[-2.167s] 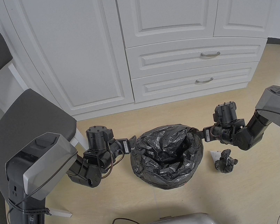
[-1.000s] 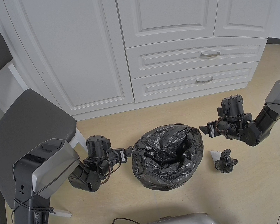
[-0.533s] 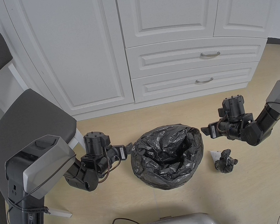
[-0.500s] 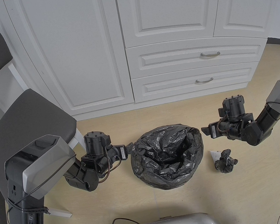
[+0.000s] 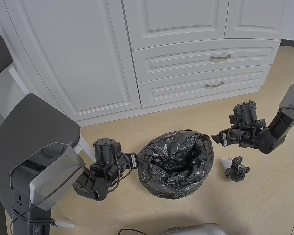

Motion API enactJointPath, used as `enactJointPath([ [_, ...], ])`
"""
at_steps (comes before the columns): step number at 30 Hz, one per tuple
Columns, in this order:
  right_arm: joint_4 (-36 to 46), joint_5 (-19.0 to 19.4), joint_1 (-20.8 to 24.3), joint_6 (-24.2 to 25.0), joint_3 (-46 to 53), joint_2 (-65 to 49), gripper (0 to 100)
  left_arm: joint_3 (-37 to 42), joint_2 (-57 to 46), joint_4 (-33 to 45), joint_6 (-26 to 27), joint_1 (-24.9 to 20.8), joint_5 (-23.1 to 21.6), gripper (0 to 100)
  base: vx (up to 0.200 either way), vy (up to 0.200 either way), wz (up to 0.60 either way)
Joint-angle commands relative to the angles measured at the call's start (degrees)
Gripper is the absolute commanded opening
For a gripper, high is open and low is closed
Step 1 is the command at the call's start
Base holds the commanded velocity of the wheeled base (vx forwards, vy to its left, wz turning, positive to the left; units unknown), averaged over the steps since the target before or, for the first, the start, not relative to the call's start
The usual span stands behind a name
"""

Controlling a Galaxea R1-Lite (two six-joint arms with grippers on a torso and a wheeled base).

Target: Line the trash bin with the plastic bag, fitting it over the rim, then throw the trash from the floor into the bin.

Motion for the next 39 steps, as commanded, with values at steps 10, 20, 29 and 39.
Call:
enactJointPath([
  [10, 0.0, 0.0, 1.0, -0.8, -2.0, 8.7, 100, -2.3, 4.0, -0.5, -0.1, 1.6, 0.0, 100, 0.0, 0.0, 0.0],
  [20, 1.4, 0.1, 0.1, -0.7, -5.8, 13.8, 100, -3.4, 5.7, -0.2, -0.1, 1.6, 0.1, 100, 0.0, 0.0, 0.0],
  [29, 1.3, 0.7, 0.3, -0.2, -6.9, 16.3, 100, -4.5, 7.9, 0.0, -0.1, 1.7, 0.1, 100, 0.0, 0.0, 0.0],
  [39, 0.8, 0.7, 0.8, -0.2, -6.9, 16.8, 100, -4.8, 8.7, -0.1, -0.1, 2.0, 0.2, 100, 0.0, 0.0, 0.0],
])
